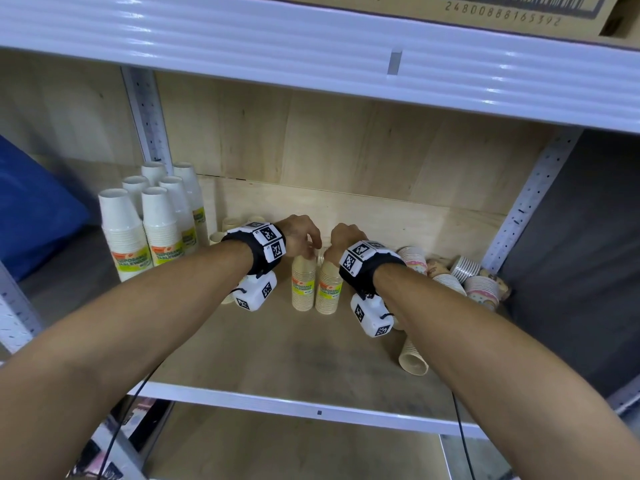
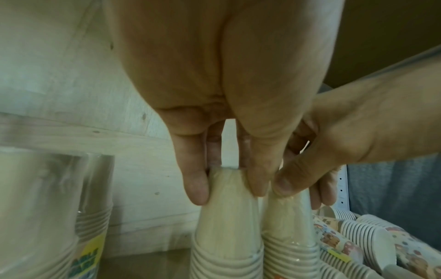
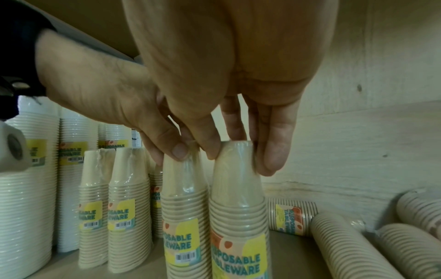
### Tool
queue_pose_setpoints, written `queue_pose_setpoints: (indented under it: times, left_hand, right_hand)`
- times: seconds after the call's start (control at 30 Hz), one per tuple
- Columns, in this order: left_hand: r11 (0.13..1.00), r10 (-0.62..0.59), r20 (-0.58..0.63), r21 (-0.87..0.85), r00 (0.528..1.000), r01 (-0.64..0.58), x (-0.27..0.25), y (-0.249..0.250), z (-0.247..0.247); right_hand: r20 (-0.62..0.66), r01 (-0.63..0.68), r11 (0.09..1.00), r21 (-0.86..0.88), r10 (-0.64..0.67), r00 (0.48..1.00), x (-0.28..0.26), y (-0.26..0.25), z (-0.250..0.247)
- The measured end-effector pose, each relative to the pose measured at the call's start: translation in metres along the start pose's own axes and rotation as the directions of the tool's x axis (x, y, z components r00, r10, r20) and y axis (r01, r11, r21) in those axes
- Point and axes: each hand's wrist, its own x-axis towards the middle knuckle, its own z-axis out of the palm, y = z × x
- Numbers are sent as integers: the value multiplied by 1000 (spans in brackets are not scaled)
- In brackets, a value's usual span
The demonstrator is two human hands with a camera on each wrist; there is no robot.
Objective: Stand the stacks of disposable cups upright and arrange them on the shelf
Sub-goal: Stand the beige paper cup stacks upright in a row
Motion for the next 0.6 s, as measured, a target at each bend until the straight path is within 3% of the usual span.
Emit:
queue_pose_setpoints:
  times: [0.1,0.3,0.4,0.6]
  left_hand:
    - [999,-44,43,26,998,42,-6,-1,-7]
    - [988,-151,152,69,977,142,-26,-14,-29]
    - [978,-193,176,112,965,175,-38,-23,-37]
    - [958,-266,145,145,953,246,-64,-42,-49]
  right_hand:
    - [-4,-29,1000,12,29,1000,0,-3,-1]
    - [20,62,997,52,-63,998,-1,-21,-7]
    - [99,130,987,93,-139,985,-5,-42,-12]
    - [129,242,962,127,-258,957,-12,-84,-1]
